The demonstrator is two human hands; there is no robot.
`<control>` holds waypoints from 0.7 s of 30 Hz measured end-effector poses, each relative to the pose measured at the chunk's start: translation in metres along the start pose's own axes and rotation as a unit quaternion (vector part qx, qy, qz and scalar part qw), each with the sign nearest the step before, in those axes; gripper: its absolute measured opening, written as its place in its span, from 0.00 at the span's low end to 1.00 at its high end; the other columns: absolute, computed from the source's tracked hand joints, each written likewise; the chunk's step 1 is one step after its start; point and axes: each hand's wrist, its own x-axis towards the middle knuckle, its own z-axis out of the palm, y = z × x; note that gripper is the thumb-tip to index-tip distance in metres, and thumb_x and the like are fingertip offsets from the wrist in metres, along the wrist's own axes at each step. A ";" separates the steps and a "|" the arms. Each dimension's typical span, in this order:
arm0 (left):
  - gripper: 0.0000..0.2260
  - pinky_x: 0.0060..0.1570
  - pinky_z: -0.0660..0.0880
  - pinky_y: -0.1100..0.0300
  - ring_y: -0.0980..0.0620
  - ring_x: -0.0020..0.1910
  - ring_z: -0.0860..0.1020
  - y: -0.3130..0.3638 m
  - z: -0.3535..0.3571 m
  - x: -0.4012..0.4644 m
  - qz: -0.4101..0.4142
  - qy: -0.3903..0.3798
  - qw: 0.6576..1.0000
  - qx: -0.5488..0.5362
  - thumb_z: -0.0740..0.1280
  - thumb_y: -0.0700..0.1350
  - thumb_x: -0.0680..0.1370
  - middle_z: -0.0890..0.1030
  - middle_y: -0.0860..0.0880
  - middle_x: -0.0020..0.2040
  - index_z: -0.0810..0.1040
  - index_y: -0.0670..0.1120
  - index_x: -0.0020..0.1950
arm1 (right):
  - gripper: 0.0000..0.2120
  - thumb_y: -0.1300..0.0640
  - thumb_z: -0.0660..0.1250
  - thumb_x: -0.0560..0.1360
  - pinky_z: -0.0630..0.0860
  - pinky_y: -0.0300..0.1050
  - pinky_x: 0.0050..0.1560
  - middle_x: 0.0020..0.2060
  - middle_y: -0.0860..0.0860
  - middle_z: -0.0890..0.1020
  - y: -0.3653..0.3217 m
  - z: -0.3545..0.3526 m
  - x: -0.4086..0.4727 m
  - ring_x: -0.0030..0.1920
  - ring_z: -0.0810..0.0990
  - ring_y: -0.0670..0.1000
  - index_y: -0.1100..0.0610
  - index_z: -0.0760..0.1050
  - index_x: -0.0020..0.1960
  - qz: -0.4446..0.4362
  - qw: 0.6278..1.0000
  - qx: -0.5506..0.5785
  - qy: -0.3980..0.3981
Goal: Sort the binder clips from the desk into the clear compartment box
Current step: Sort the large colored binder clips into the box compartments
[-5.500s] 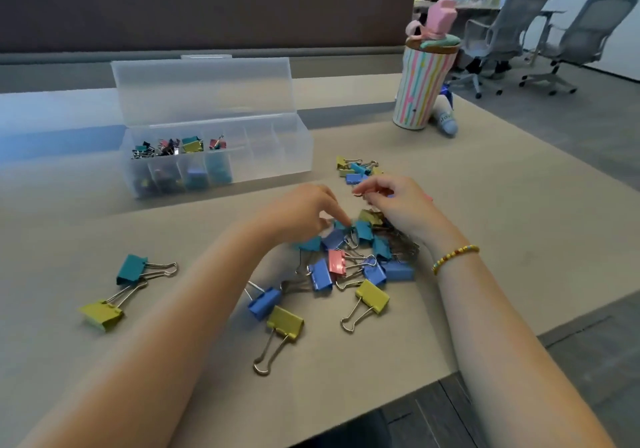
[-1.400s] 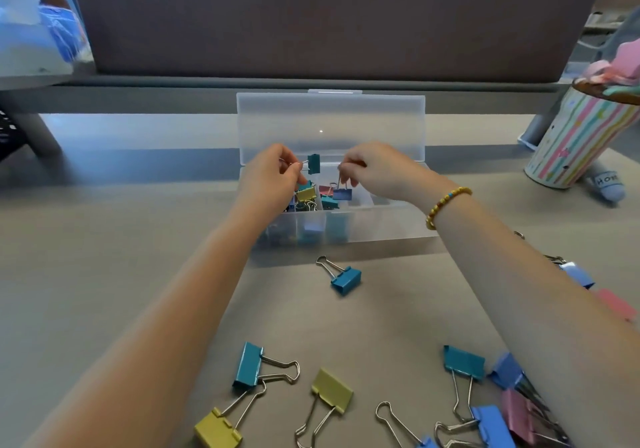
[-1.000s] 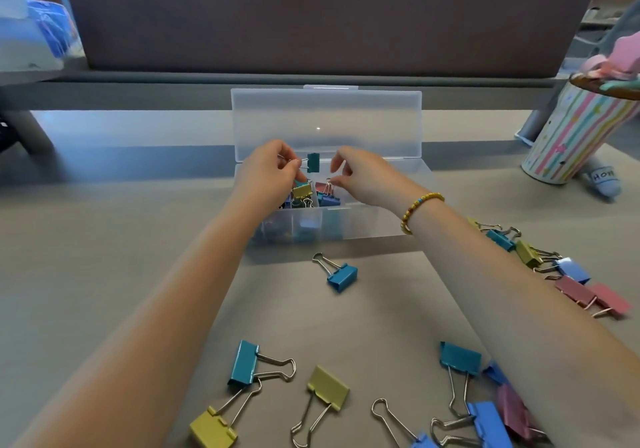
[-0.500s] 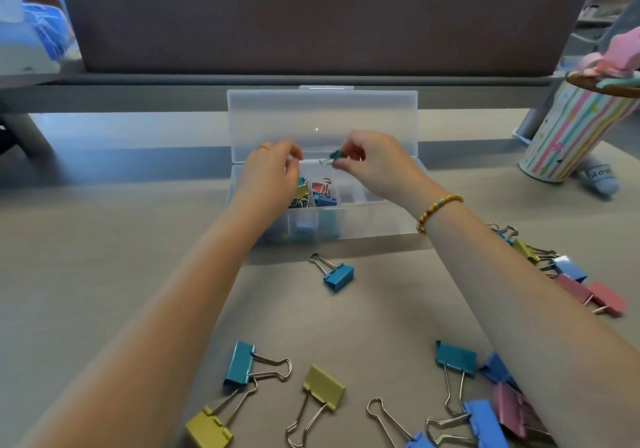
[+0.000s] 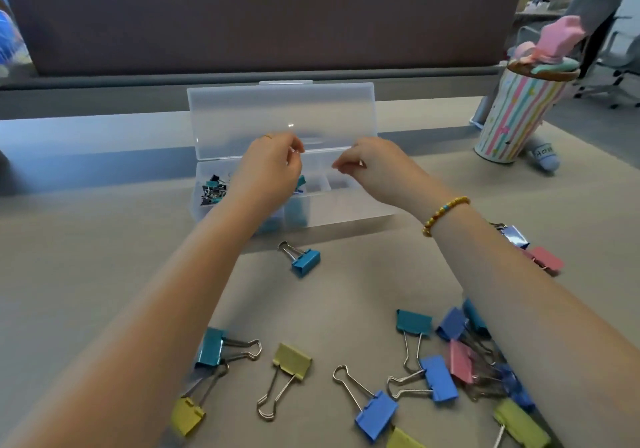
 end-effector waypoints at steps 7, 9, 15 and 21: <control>0.12 0.54 0.71 0.58 0.49 0.54 0.74 0.071 0.045 -0.014 0.117 -0.083 0.990 0.010 0.56 0.41 0.80 0.77 0.46 0.58 0.76 0.45 0.60 | 0.13 0.61 0.58 0.80 0.68 0.38 0.50 0.50 0.52 0.80 0.077 -0.021 -0.085 0.51 0.75 0.48 0.56 0.78 0.59 0.204 0.963 0.161 0.075; 0.13 0.55 0.72 0.52 0.44 0.58 0.73 0.079 0.055 -0.015 0.125 -0.083 0.986 0.076 0.55 0.41 0.80 0.76 0.45 0.59 0.76 0.44 0.61 | 0.12 0.60 0.58 0.80 0.68 0.39 0.49 0.49 0.52 0.80 0.092 -0.028 -0.100 0.51 0.76 0.48 0.55 0.78 0.58 0.224 0.955 0.156 0.118; 0.13 0.56 0.69 0.52 0.42 0.60 0.70 0.081 0.044 -0.013 0.085 0.023 0.980 0.181 0.56 0.41 0.80 0.75 0.41 0.58 0.74 0.39 0.61 | 0.14 0.61 0.57 0.80 0.70 0.47 0.58 0.55 0.53 0.77 0.118 -0.020 -0.112 0.58 0.72 0.52 0.54 0.78 0.60 0.255 0.963 0.041 0.073; 0.16 0.61 0.68 0.56 0.47 0.63 0.71 0.120 0.095 -0.017 0.163 -0.183 0.964 0.104 0.56 0.40 0.81 0.73 0.46 0.65 0.71 0.46 0.68 | 0.20 0.65 0.54 0.79 0.65 0.51 0.64 0.63 0.51 0.73 0.123 -0.019 -0.118 0.65 0.64 0.53 0.48 0.74 0.65 0.249 0.967 -0.038 -0.021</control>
